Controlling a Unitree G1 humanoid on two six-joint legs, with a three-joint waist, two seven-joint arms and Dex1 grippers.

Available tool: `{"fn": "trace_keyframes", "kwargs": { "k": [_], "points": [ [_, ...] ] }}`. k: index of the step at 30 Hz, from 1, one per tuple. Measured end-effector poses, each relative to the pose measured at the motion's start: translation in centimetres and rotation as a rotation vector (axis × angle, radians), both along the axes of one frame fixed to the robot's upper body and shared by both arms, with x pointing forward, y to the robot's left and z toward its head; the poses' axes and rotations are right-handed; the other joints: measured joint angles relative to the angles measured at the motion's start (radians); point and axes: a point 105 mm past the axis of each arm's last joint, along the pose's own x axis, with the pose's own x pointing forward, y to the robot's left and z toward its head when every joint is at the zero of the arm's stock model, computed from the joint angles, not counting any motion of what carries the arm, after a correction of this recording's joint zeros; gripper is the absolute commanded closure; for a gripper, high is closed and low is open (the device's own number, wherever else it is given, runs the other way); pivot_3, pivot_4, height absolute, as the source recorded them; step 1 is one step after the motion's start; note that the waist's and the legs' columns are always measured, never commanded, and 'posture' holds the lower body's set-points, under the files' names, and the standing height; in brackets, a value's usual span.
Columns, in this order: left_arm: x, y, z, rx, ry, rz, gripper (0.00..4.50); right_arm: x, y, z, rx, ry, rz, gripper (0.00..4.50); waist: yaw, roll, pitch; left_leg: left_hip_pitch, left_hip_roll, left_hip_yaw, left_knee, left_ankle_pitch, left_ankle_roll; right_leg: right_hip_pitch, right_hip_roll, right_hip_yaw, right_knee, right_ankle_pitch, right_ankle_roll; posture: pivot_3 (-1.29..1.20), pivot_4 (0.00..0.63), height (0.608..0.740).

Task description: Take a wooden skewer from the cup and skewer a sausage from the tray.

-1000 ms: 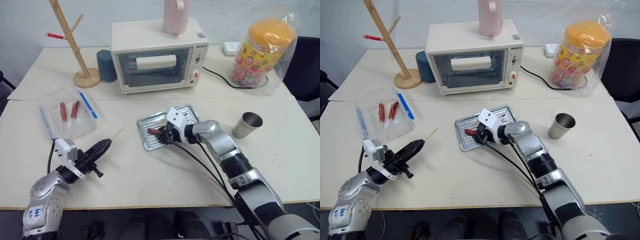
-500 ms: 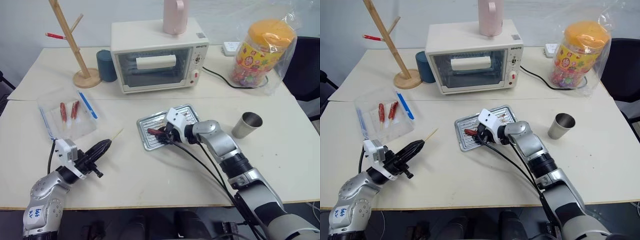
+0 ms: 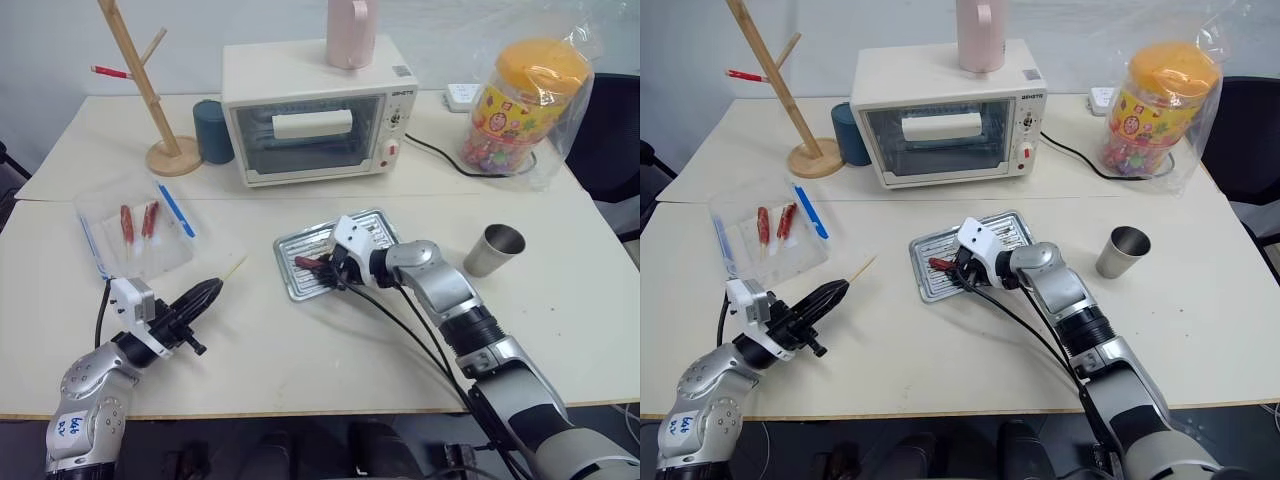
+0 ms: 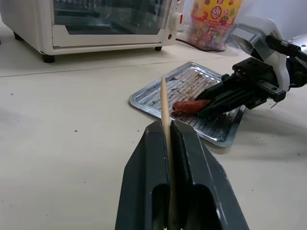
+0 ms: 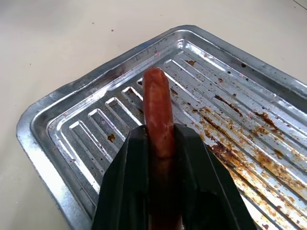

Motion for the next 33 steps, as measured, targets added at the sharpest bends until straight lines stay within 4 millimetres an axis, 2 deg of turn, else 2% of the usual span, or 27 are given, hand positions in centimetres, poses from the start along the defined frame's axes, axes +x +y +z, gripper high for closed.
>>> {"fn": "trace_keyframes", "kwargs": {
  "k": [5,8,10,12,13,16,18,21,23,28,33],
  "points": [
    [0.0,0.0,0.0,0.0,0.0,0.0,4.5,-0.1,-0.1,0.1,0.002,0.006,0.003,3.72,0.0,0.0,0.0,0.0,0.0,0.0,0.0,0.0,0.0,0.0,0.0,0.0,0.0,0.0,0.0,0.0,0.15,0.74],
    [0.0,0.0,0.1,0.001,-0.003,-0.001,4.5,-0.7,-1.0,0.7,-0.01,0.004,0.047,3.72,0.002,0.0,0.0,0.0,0.0,0.0,0.0,0.0,0.0,0.0,0.0,0.0,0.0,0.0,0.0,0.0,0.15,0.74],
    [-0.1,-0.1,0.1,0.017,-0.001,-0.022,4.5,-1.6,-1.7,2.1,-0.007,-0.011,0.118,3.72,0.003,0.0,0.0,-0.001,0.0,0.0,0.0,0.0,0.0,0.0,0.0,0.0,-0.001,0.0,0.0,0.0,0.15,0.74],
    [-0.3,-0.2,0.3,0.051,0.003,-0.059,4.5,-2.7,-2.4,4.3,0.011,-0.046,0.191,3.72,0.003,0.0,0.0,-0.001,0.0,0.0,0.0,0.0,0.0,0.0,0.0,0.0,-0.002,0.0,0.0,0.0,0.15,0.74],
    [-0.5,-0.7,0.5,0.084,0.01,-0.117,4.5,-3.9,-3.3,5.7,0.007,-0.059,0.262,3.72,0.004,0.0,0.0,-0.001,0.0,0.0,0.0,0.0,0.0,0.0,0.0,0.0,-0.003,0.0,0.0,0.0,0.15,0.74],
    [-1.0,-1.7,0.9,0.155,0.018,-0.239,4.5,-6.0,-4.3,7.6,-0.03,-0.071,0.381,3.72,0.004,0.0,0.0,0.0,0.0,0.0,-0.001,0.0,0.0,0.001,0.0,0.0,-0.004,0.0,0.0,0.0,0.15,0.74],
    [-1.4,-3.2,1.2,0.227,0.018,-0.369,4.5,-7.8,-5.0,8.2,-0.07,-0.06,0.471,3.72,0.005,0.0,0.0,0.0,0.0,0.0,-0.001,0.0,0.0,0.001,0.0,0.0,-0.005,0.0,0.0,0.0,0.15,0.74],
    [-1.8,-4.9,1.7,0.293,0.003,-0.517,4.5,-9.8,-5.6,8.1,-0.113,-0.026,0.561,3.72,0.005,0.0,0.0,0.0,0.0,0.0,-0.001,0.0,0.001,0.002,-0.001,0.0,-0.005,0.0,0.0,0.0,0.15,0.74],
    [-1.6,-6.1,2.2,0.3,0.003,-0.595,4.5,-10.5,-6.0,7.7,-0.136,-0.006,0.574,3.72,0.006,0.0,0.001,0.0,0.0,0.0,-0.001,0.0,0.001,0.002,-0.001,0.0,-0.005,0.0,0.0,0.0,0.15,0.74],
    [-1.4,-8.2,4.0,0.312,-0.032,-0.702,4.5,-10.5,-6.0,7.3,-0.142,0.004,0.537,3.72,0.001,0.0,0.001,0.0,0.0,0.0,-0.001,0.0,0.001,0.001,0.0,0.001,-0.003,0.0,0.0,0.0,0.15,0.74],
    [-1.4,-8.5,3.9,0.291,0.002,-0.721,4.5,-10.2,-6.0,7.2,-0.143,0.001,0.5,3.72,0.004,0.0,0.001,0.0,0.0,0.0,0.0,0.0,0.001,0.001,0.0,0.001,-0.003,0.0,0.0,0.0,0.15,0.74]
  ]
}}
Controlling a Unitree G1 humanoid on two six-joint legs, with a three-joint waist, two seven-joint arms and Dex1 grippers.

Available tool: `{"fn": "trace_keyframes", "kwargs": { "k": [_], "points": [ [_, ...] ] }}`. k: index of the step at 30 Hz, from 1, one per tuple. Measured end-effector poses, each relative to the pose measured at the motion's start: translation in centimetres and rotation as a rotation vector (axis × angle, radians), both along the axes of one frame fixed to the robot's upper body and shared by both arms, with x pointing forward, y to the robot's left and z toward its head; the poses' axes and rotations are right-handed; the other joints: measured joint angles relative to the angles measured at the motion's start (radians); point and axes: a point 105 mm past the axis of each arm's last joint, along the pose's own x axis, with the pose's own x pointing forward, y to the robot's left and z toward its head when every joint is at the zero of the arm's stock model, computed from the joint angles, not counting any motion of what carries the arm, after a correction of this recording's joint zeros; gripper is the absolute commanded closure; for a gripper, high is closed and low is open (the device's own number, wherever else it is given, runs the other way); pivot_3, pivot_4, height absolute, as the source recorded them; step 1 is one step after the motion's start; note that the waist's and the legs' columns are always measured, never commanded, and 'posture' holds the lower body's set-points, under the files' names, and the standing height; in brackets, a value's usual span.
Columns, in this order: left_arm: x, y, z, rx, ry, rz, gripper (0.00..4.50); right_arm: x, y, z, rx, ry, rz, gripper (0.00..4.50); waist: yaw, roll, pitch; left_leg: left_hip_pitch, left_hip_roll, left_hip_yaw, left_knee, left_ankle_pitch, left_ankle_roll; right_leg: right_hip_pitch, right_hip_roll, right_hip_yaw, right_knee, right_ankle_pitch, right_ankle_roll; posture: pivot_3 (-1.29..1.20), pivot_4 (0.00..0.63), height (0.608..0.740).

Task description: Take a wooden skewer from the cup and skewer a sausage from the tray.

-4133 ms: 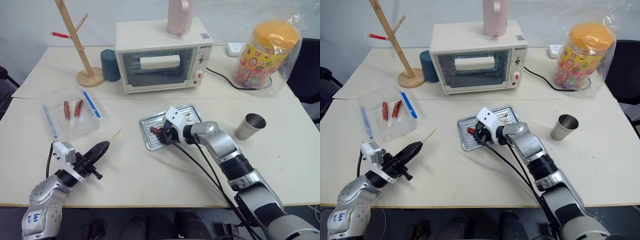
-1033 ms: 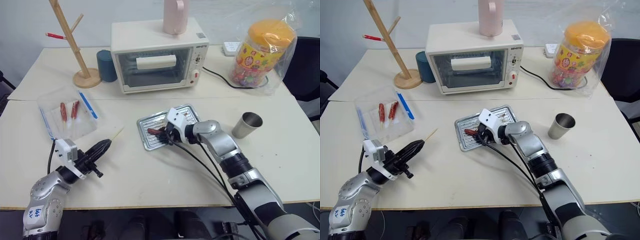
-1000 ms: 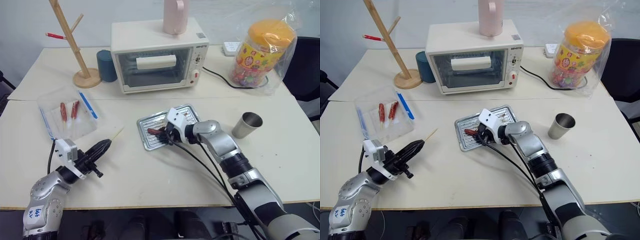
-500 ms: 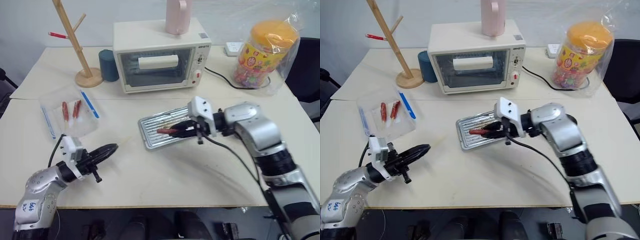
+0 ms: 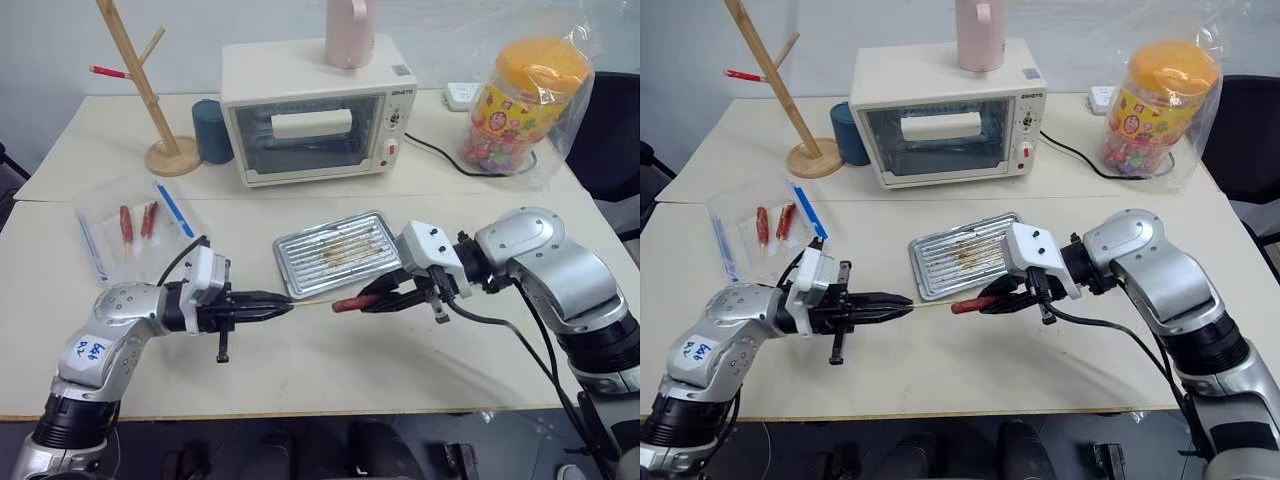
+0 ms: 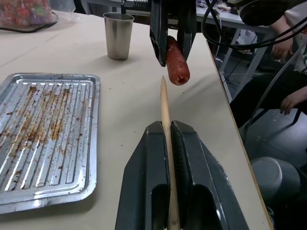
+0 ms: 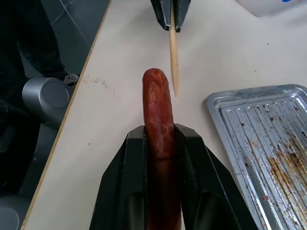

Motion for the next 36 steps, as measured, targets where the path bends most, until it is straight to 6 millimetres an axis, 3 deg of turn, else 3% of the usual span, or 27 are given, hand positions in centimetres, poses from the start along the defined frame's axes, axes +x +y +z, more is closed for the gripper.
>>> {"fn": "trace_keyframes", "kwargs": {
  "k": [23,36],
  "points": [
    [-0.3,0.4,-0.9,0.0,0.041,0.017,4.5,1.0,-1.7,-0.6,0.008,0.038,-0.115,3.72,0.024,0.0,0.0,0.0,0.0,0.0,0.001,0.0,0.0,0.0,0.0,0.0,0.0,0.0,0.0,0.0,0.15,0.74],
    [-0.1,0.3,-0.7,-0.011,0.033,0.022,4.5,1.0,-1.7,-0.9,0.013,0.039,-0.118,3.72,0.024,0.0,0.0,0.0,0.0,0.0,0.001,0.0,0.0,0.0,0.0,0.0,0.0,0.0,0.0,0.0,0.15,0.74]
  ]
}}
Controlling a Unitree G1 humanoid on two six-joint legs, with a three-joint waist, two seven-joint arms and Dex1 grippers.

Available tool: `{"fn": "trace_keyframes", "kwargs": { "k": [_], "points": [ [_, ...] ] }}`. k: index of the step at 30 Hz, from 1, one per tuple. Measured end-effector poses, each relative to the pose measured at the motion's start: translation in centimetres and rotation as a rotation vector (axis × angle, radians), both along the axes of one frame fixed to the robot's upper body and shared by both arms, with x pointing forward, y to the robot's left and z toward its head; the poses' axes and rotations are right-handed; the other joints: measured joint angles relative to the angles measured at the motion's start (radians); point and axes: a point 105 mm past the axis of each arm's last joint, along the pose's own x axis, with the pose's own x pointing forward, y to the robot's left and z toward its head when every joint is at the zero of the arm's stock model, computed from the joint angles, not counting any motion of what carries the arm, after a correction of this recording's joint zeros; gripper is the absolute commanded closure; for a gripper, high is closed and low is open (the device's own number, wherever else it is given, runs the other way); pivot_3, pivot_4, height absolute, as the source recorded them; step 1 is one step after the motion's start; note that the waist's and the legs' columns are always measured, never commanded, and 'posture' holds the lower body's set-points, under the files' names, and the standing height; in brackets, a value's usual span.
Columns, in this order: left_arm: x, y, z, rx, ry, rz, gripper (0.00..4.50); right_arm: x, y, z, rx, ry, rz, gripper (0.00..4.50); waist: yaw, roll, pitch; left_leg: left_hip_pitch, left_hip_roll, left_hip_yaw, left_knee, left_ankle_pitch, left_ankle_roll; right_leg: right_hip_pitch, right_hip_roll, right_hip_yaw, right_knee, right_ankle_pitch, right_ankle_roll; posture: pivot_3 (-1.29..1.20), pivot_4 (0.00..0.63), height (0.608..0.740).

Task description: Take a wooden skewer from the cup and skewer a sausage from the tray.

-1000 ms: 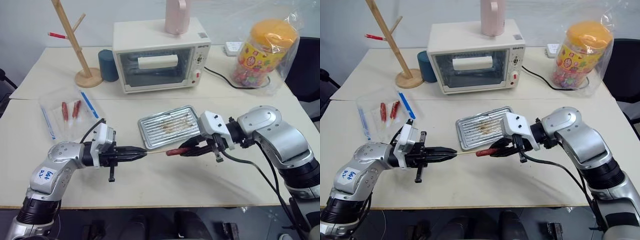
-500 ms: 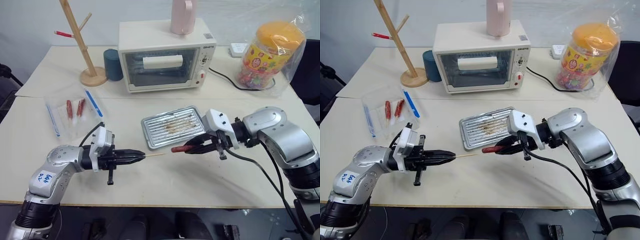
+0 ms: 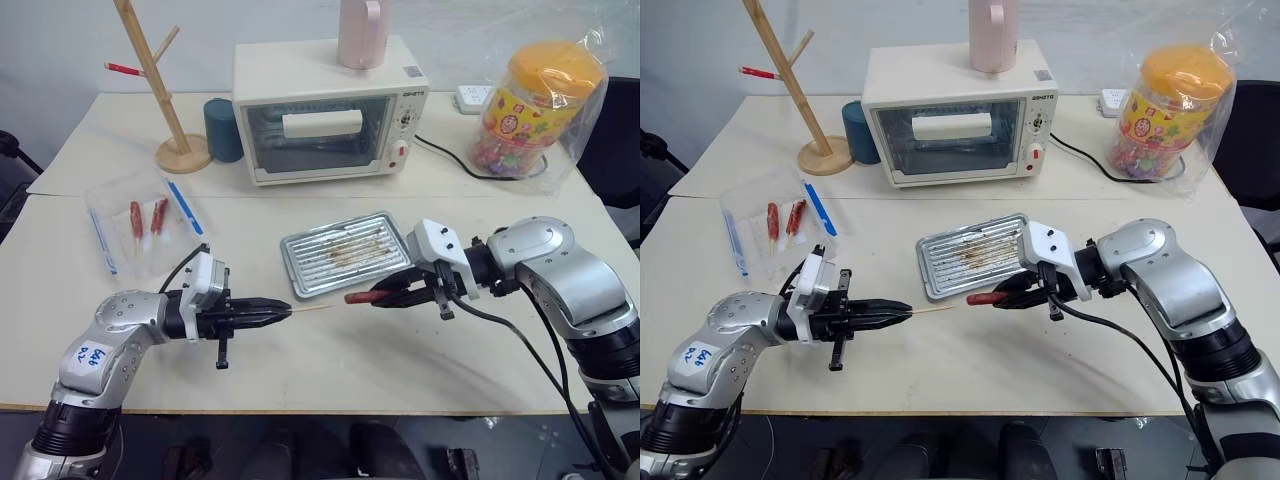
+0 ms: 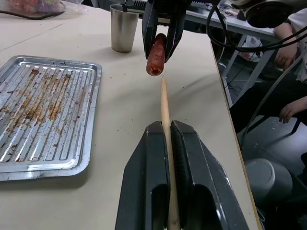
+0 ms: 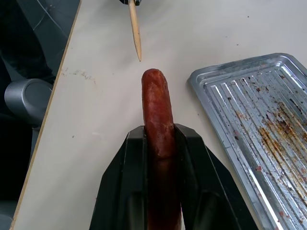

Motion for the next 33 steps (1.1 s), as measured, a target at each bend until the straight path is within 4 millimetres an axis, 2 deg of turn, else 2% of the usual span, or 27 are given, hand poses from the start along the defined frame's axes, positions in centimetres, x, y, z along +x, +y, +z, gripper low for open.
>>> {"fn": "trace_keyframes", "kwargs": {
  "k": [33],
  "points": [
    [0.22,-0.05,0.0,-0.003,-0.008,0.015,4.5,-0.07,0.73,0.01,0.019,-0.004,0.025,3.72,0.0,0.0,0.0,0.0,0.0,0.0,0.0,0.0,0.0,0.0,0.0,0.0,0.0,0.0,0.0,0.0,0.15,0.74]
  ]
}}
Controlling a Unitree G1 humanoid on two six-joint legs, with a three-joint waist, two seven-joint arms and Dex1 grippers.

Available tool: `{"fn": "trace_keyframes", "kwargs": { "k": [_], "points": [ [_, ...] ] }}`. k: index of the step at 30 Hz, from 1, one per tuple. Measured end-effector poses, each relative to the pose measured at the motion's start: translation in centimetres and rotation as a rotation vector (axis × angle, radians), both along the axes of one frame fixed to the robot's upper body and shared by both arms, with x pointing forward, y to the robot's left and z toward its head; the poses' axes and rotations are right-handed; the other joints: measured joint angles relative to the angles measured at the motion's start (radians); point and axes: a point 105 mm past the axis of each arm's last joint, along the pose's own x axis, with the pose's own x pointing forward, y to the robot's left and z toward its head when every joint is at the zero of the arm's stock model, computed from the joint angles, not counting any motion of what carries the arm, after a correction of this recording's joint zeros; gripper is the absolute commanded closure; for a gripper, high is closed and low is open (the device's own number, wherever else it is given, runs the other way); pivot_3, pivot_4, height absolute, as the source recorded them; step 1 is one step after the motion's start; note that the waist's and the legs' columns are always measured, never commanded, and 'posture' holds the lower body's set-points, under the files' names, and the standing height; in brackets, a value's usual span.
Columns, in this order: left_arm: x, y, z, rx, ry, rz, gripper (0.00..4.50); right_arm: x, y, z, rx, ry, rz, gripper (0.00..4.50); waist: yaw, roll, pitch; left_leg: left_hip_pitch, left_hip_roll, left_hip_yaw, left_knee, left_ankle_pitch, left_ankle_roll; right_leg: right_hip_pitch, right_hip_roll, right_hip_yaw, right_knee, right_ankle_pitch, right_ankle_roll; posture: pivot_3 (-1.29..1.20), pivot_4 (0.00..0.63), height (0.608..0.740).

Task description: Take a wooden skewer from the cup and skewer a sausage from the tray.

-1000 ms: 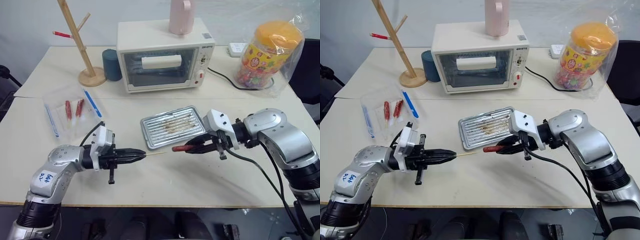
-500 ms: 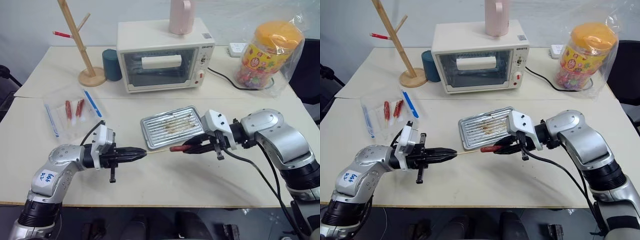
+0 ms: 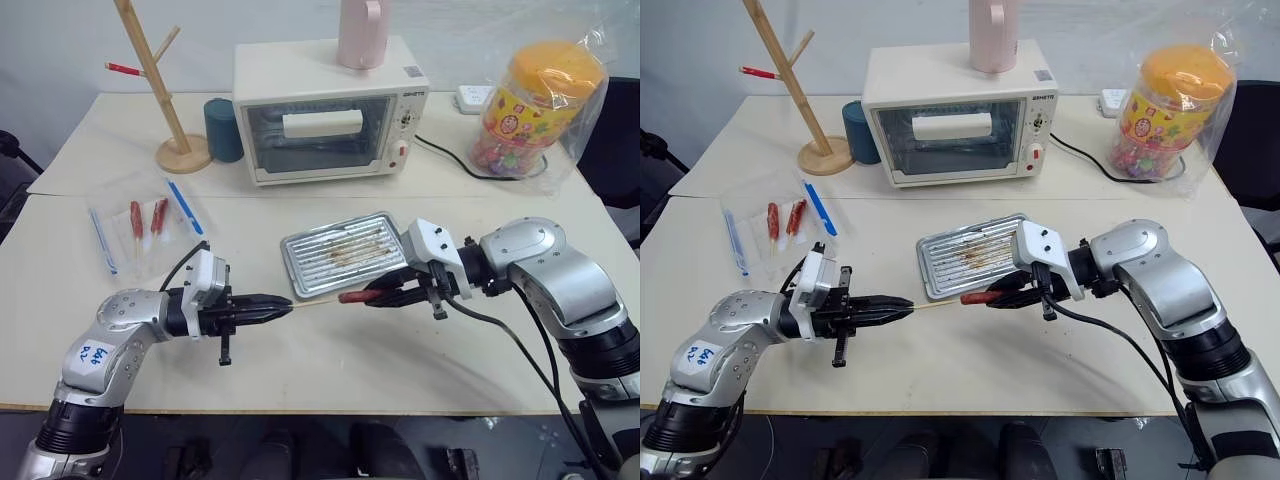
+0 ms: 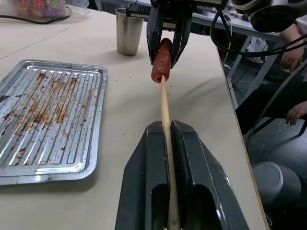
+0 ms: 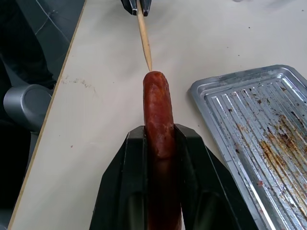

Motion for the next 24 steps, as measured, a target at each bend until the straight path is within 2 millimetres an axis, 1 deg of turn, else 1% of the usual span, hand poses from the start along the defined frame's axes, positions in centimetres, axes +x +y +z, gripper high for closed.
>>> {"fn": "trace_keyframes", "kwargs": {
  "k": [15,24],
  "points": [
    [-0.11,0.07,-0.25,-0.002,0.011,0.004,4.5,-0.14,0.07,0.08,0.002,-0.009,0.019,3.72,0.0,0.0,0.0,0.0,0.0,0.0,0.0,0.0,0.0,0.0,0.0,0.0,0.0,0.0,0.0,0.0,0.15,0.74],
    [-0.15,-0.12,-0.21,-0.017,0.013,-0.001,4.5,-0.2,0.46,-0.05,-0.002,-0.005,0.034,3.72,0.0,0.0,0.0,0.0,0.0,0.0,0.0,0.0,0.0,0.0,0.0,0.0,0.0,0.0,0.0,0.0,0.15,0.74]
  ]
}}
